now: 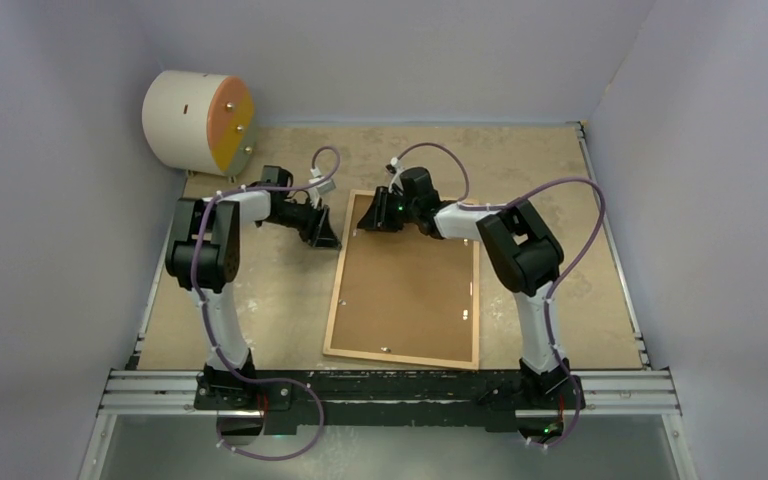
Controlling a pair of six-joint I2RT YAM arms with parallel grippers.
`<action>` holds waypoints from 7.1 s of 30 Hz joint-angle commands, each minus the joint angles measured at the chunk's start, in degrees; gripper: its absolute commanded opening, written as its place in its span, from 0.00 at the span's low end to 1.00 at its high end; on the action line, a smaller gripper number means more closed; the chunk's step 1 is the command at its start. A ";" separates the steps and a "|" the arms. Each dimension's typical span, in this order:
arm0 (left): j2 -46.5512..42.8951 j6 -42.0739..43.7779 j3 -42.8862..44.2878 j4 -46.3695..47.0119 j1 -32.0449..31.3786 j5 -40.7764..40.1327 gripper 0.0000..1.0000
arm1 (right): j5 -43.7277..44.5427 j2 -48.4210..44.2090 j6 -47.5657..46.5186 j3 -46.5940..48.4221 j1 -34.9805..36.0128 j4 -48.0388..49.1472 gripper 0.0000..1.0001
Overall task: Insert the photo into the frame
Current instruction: Install the photo frame at the center of the board, then adjust the photo frame at the center of the board.
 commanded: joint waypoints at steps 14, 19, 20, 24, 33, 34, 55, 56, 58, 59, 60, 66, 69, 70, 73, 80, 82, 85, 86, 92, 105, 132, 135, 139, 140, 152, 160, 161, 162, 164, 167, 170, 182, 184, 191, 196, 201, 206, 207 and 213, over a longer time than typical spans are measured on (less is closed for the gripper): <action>2.67 1.06 -1.02 2.50 -1.09 -2.89 0.41 | 3.94 3.91 0.03 5.17 3.46 -3.72 0.29; 2.93 1.38 -0.96 2.02 -1.10 -2.91 0.40 | 4.55 4.84 0.69 5.80 3.54 -3.98 0.28; 2.93 1.46 -0.96 1.95 -1.10 -2.98 0.40 | 4.72 5.08 0.72 6.04 3.54 -4.06 0.28; 2.93 1.75 -1.13 1.76 -1.10 -2.99 0.39 | 5.13 5.96 1.56 6.55 3.54 -3.78 0.27; 2.80 3.08 -1.46 0.72 -1.12 -3.53 0.39 | 3.46 2.08 4.68 2.98 3.48 -0.50 0.28; 2.74 3.36 -1.61 0.62 -1.10 -3.57 0.38 | 2.84 0.97 4.95 2.49 3.39 -0.02 0.30; 2.40 2.96 -2.81 1.22 -1.10 -4.40 0.36 | 7.73 -0.92 3.90 -1.29 3.17 0.68 0.31; 2.40 2.99 -2.81 1.22 -1.10 -4.42 0.36 | 8.07 -0.53 3.67 -0.67 3.23 -0.18 0.31; 2.44 2.94 -2.72 1.26 -1.10 -4.55 0.35 | 8.45 0.30 3.25 0.46 3.44 -1.61 0.30; 2.48 2.92 -2.64 1.30 -1.10 -4.57 0.35 | 8.38 0.59 3.25 0.86 3.64 -1.84 0.30; 2.49 2.83 -2.63 1.28 -1.10 -4.65 0.35 | 8.36 0.89 3.35 1.12 3.84 -2.14 0.30; 2.31 2.76 -2.72 1.44 -1.10 -4.68 0.35 | 9.84 3.19 3.28 4.80 5.44 -8.06 0.26; 2.23 2.85 -2.81 1.57 -1.10 -4.71 0.34 | 11.02 3.41 4.32 5.18 5.56 -9.22 0.25; 2.23 2.91 -2.88 1.57 -1.10 -4.68 0.34 | 11.53 3.41 4.56 5.37 5.56 -9.67 0.25; 2.10 2.90 -2.90 1.58 -1.10 -4.69 0.34 | 12.69 3.42 5.42 5.43 5.62 -9.45 0.25; 1.89 2.90 -3.16 1.75 -1.10 -4.92 0.34 | 14.88 3.71 13.60 3.01 5.74 -4.81 0.25; 1.87 2.96 -3.24 1.81 -1.10 -4.90 0.34 | 15.02 4.08 16.16 2.19 5.74 -2.84 0.24; 1.87 3.10 -3.33 1.77 -1.12 -4.91 0.34 | 16.60 3.63 18.91 1.19 6.13 -1.28 0.24; 1.87 3.30 -3.40 1.81 -1.12 -4.89 0.34 | 17.26 3.19 20.02 0.32 6.24 -0.46 0.24; 1.98 3.56 -3.34 1.62 -1.18 -5.00 0.34 | 18.28 1.41 24.66 -2.65 6.70 4.06 0.24; 0.39 6.20 -1.07 -2.82 -0.08 -5.33 0.34 | 17.48 -5.47 20.63 -3.39 5.30 1.14 0.39; -0.84 7.04 -4.54 -1.59 -0.66 -4.97 0.34 | 17.97 2.19 21.02 1.19 7.17 -2.14 0.33; -0.91 7.15 -4.57 -1.64 -0.74 -5.02 0.34 | 17.80 2.35 21.19 1.37 7.15 -2.02 0.33; -1.03 7.31 -4.48 -1.83 -0.74 -5.09 0.34 | 18.06 2.10 21.52 1.36 7.23 -2.11 0.32; -1.03 7.31 -4.48 -1.87 -0.74 -5.07 0.34 | 18.30 2.17 21.97 1.32 7.25 -1.96 0.31; -4.17 14.25 -2.83 -9.76 -0.75 -9.42 0.35 | 15.39 -10.22 18.43 -1.99 2.77 -6.18 0.61; -10.79 20.79 -10.68 -11.34 -2.44 -19.43 0.36 | 24.04 -26.04 8.18 -13.09 -13.38 -19.15 0.88; -11.66 21.03 -11.86 -11.10 -2.88 -20.21 0.36 | 25.53 -27.49 6.90 -14.62 -15.67 -19.81 0.88; -12.44 21.41 -13.08 -11.02 -3.26 -20.76 0.36 | 27.36 -28.98 5.72 -16.07 -17.62 -19.89 0.89; -13.66 21.67 -15.15 -10.60 -4.13 -22.00 0.36 | 29.45 -30.51 4.35 -18.72 -21.34 -21.09 0.89; -14.56 21.86 -17.43 -10.09 -5.78 -23.35 0.36 | 31.21 -30.68 3.24 -20.97 -24.17 -20.44 0.89; -15.40 21.64 -18.11 -9.59 -7.02 -24.24 0.35 | 29.50 -27.70 3.28 -20.62 -24.67 -20.25 0.89; -12.04 16.38 -15.37 -6.56 -17.43 -23.68 0.35 | 12.41 -3.89 5.63 2.29 -14.10 -15.84 0.85; -11.08 15.01 -13.40 -6.51 -19.36 -23.29 0.36 | 9.61 1.53 5.54 11.81 -10.82 -18.14 0.85; -11.85 15.68 -7.45 -13.56 -22.55 -18.23 0.50 | -1.22 14.84 3.67 38.44 -3.57 -25.82 0.85; -16.26 26.13 -3.24 -30.00 -21.89 -16.89 0.65 | -7.32 14.34 0.93 39.16 -3.49 -27.29 0.88; -19.52 31.78 6.38 -40.28 -16.65 -17.25 0.74 | -4.50 9.74 -2.77 37.90 -3.86 -30.28 0.92; -16.92 26.86 15.74 -35.73 -6.23 -21.47 0.74 | 6.85 0.92 -4.43 32.53 -6.32 -31.74 0.99; -15.98 24.12 16.31 -32.46 -4.28 -23.86 0.73 | 9.11 -2.05 -3.97 29.31 -7.30 -31.61 0.99; -7.62 16.73 14.78 -22.36 5.41 -26.02 0.63 | 17.12 -23.19 0.48 1.57 -15.19 -29.67 0.99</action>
